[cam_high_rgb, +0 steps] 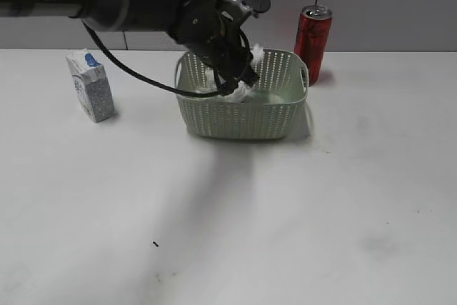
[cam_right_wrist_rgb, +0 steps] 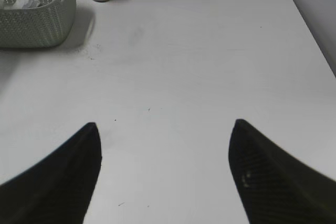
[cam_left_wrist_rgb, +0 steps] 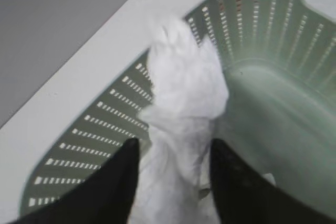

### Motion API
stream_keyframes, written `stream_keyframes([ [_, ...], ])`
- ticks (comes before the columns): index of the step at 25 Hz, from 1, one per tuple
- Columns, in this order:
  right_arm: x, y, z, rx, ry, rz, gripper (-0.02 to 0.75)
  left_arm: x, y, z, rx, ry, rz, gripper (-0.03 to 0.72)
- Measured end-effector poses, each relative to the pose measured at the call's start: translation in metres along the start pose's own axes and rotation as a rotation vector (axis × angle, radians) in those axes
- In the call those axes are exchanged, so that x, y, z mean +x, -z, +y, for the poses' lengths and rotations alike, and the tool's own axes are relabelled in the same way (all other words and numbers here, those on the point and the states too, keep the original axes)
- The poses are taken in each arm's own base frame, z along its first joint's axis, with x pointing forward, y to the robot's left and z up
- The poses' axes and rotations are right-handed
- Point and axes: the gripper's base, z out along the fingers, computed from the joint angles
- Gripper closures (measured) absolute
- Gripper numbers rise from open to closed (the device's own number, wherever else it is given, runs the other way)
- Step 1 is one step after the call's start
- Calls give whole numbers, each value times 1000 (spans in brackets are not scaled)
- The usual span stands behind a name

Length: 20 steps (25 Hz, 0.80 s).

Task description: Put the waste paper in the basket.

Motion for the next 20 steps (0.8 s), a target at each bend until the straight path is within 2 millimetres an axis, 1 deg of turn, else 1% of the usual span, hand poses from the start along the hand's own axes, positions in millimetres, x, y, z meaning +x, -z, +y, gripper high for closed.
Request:
stream_keyframes([
  [1, 0, 0, 0, 0, 0, 0, 167, 0, -1, -2, 5, 6, -1, 332],
  [3, 0, 0, 0, 0, 0, 0, 167, 0, -2, -4, 12, 12, -5, 141],
  [4, 0, 0, 0, 0, 0, 0, 167, -1, -2, -4, 13, 13, -8, 95],
  [5, 0, 0, 0, 0, 0, 0, 167, -1, -2, -5, 14, 14, -7, 69],
  [7, 0, 0, 0, 0, 0, 0, 167, 1, -1, -5, 18, 17, 15, 47],
  [9, 0, 0, 0, 0, 0, 0, 167, 4, 1, -5, 22, 18, 62, 40],
  [11, 0, 0, 0, -2, -2, 0, 167, 5, 10, -4, 25, 21, 109, 39],
  [13, 0, 0, 0, -5, -4, 0, 167, 3, 25, 0, 24, 26, 153, 41],
  [16, 0, 0, 1, -6, -4, 0, 167, 3, 52, 15, 13, 57, 226, 54],
  [18, 0, 0, 1, -6, -4, 0, 167, 7, 71, 35, -4, 98, 278, 62],
  [20, 0, 0, 1, -6, -4, 0, 167, 14, 89, 55, -11, 158, 344, 67],
])
